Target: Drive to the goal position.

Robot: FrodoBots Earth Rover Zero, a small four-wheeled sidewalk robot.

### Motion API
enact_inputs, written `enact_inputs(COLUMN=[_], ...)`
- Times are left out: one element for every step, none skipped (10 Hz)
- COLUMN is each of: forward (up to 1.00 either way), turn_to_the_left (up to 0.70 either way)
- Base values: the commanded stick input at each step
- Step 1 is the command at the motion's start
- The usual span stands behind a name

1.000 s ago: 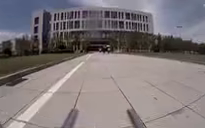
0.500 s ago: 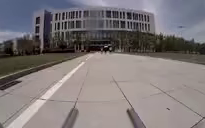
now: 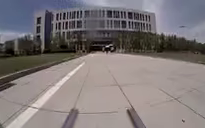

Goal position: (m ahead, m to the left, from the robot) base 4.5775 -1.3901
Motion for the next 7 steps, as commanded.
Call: enact_inputs(forward=[0.5, 0.5, 0.5, 0.5, 0.5, 0.5, 0.5], turn_to_the_left=[0.0, 0.0, 0.0, 0.0, 0.0, 0.0, 0.0])
